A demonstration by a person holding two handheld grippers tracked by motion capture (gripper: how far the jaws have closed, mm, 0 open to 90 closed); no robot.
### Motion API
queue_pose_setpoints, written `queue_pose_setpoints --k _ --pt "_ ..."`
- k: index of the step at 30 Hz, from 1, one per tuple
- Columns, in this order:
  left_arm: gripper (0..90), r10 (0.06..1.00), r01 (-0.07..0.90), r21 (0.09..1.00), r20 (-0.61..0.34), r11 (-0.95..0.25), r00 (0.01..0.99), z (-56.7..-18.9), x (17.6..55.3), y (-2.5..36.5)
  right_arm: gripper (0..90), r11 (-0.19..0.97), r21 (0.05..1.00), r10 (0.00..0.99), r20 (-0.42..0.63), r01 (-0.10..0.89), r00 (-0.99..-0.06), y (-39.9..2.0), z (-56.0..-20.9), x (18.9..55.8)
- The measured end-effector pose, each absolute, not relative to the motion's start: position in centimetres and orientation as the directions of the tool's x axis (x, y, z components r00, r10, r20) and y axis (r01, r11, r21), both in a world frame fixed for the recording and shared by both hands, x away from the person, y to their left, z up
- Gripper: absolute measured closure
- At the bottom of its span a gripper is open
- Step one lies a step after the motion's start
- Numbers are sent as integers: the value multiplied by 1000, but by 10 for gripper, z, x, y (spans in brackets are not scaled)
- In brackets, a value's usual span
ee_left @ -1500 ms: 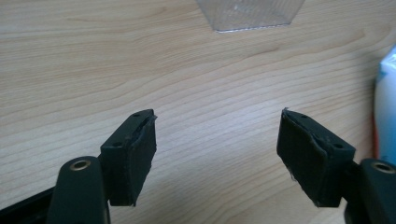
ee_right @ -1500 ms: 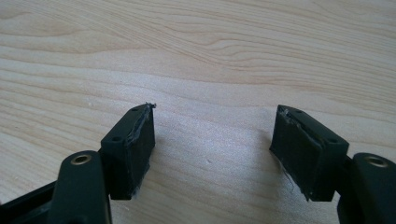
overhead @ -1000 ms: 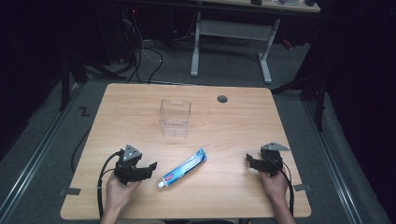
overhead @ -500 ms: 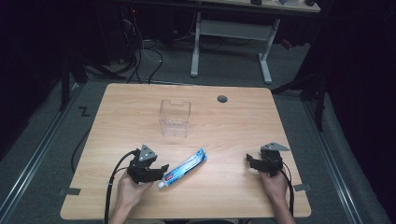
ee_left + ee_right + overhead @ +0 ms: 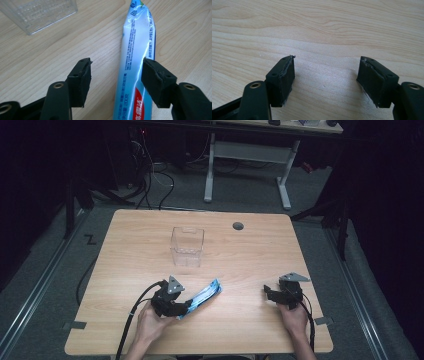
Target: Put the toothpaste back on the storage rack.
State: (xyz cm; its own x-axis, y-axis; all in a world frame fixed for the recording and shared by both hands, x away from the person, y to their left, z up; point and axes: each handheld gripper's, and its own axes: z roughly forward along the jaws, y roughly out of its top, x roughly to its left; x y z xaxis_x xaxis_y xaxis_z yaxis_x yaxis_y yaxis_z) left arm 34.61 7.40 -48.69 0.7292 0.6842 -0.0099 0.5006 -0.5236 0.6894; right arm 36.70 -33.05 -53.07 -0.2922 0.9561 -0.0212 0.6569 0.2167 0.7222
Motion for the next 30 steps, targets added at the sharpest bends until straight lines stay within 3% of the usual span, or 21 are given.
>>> queue_pose_setpoints --k 30 --pt "417 641 509 591 18 -625 767 -499 359 28 298 217 722 956 -21 658 -292 -331 -531 367"
